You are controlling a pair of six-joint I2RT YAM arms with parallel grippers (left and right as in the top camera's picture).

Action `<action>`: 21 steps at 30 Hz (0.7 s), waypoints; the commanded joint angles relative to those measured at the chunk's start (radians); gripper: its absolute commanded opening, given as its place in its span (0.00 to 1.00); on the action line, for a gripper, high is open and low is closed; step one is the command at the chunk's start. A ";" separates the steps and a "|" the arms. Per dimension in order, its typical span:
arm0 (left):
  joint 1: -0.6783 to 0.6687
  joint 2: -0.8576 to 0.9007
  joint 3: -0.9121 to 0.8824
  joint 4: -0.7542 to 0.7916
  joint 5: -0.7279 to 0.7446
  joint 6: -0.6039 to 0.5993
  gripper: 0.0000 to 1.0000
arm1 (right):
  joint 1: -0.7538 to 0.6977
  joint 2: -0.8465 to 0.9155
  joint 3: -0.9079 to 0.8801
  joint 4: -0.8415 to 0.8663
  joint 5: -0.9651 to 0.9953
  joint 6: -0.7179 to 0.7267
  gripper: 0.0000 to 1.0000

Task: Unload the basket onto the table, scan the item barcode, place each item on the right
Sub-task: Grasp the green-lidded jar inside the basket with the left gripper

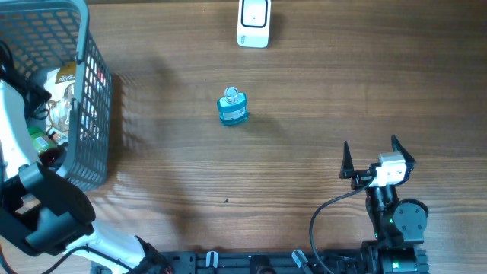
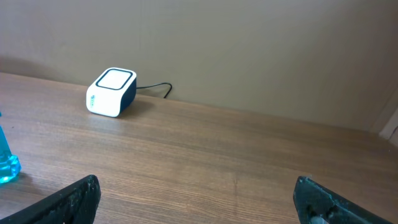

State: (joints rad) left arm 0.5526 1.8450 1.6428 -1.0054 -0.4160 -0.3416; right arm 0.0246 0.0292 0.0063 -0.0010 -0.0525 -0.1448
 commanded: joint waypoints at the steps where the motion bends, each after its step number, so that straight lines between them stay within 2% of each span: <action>1: 0.024 0.003 -0.064 0.056 0.035 0.126 1.00 | 0.001 0.000 -0.001 0.002 -0.016 -0.012 1.00; 9: 0.122 0.003 -0.300 0.215 0.108 0.124 1.00 | 0.001 0.000 -0.001 0.002 -0.016 -0.012 1.00; 13: 0.149 0.003 -0.341 0.270 0.207 0.121 1.00 | 0.001 0.000 -0.001 0.002 -0.016 -0.013 1.00; 21: 0.149 0.004 -0.412 0.405 0.207 0.122 1.00 | 0.001 0.000 -0.001 0.002 -0.016 -0.012 1.00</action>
State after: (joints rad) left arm 0.6968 1.8469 1.2659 -0.6243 -0.2321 -0.2359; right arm 0.0246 0.0292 0.0063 -0.0010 -0.0525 -0.1444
